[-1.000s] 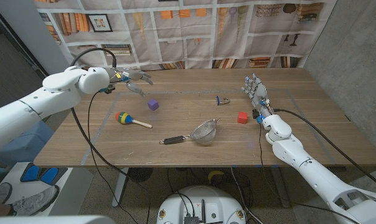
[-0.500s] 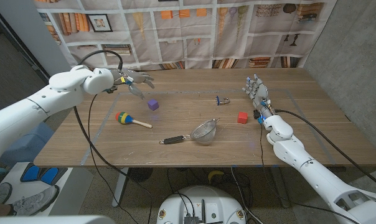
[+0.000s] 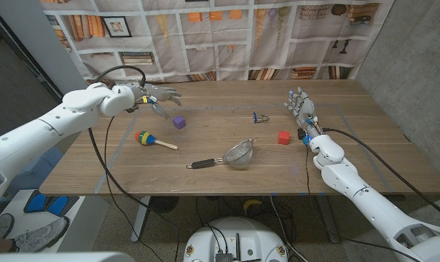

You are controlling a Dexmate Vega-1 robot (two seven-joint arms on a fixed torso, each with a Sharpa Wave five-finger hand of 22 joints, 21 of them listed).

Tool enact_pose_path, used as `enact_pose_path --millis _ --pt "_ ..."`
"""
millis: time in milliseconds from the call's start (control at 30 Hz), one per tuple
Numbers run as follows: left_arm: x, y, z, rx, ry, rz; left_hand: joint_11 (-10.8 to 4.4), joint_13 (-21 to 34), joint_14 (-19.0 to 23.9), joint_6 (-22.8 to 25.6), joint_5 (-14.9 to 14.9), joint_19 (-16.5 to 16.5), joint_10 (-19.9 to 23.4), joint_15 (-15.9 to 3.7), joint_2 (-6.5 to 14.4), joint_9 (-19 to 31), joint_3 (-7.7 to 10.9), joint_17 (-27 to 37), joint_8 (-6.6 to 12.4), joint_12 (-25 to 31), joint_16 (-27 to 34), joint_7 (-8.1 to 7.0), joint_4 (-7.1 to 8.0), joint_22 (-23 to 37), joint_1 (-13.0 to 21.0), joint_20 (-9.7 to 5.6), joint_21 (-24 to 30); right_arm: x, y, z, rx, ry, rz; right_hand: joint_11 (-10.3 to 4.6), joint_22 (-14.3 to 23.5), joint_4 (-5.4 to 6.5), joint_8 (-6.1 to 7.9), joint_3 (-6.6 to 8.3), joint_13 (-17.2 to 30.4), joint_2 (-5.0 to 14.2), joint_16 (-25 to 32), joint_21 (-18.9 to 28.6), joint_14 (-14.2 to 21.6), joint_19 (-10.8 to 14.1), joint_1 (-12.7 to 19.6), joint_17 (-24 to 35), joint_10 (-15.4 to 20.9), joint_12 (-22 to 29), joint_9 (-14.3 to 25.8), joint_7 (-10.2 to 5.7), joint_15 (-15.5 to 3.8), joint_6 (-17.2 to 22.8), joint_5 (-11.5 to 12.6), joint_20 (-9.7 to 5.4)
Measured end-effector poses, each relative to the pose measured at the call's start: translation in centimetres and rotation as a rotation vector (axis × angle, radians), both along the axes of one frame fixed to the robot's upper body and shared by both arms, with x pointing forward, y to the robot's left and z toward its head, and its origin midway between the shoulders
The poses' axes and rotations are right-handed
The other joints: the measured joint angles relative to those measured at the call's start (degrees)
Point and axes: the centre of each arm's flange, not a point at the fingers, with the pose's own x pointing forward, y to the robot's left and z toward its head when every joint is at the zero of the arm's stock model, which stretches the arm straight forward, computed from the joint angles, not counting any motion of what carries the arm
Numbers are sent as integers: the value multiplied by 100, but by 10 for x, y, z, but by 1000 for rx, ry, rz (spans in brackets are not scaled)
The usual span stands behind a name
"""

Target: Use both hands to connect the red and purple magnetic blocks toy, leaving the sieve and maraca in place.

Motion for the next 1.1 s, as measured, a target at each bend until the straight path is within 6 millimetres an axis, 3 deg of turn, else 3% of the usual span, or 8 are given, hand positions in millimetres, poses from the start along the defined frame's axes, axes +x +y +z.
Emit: enact_pose_path --millis 1100 --pt "31 -5 -45 -1 -14 -35 -21 1 280 114 0 135 230 -7 22 -1 -99 -1 85 45 67 9 6 -1 114 -31 44 0 -2 0 -1 10 -10 0 0 1 0 1 -29 53 0 -71 0 -1 -53 -25 1 40 0 0 0 0 0 1"
